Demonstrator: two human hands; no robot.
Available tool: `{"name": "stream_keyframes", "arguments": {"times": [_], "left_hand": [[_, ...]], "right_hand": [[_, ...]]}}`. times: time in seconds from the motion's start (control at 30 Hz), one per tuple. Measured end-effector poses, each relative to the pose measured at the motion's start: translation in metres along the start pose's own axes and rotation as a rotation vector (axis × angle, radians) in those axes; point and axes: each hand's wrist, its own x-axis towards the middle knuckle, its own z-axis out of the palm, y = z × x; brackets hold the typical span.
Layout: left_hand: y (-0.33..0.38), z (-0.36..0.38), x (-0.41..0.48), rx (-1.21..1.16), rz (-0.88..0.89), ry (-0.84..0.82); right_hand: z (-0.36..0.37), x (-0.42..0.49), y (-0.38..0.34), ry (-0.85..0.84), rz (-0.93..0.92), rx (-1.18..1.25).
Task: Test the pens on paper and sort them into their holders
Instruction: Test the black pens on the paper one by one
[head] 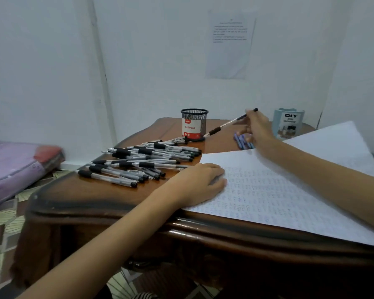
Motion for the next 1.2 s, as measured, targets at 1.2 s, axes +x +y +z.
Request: {"name": "stream_keyframes", "arguments": {"times": [1.2], "left_hand": [[0.0, 0.0, 0.002, -0.005, -0.037, -0.032]], "right_hand": [[-0.061, -0.04, -0.001, -0.36, 0.303, 0.396]]}}
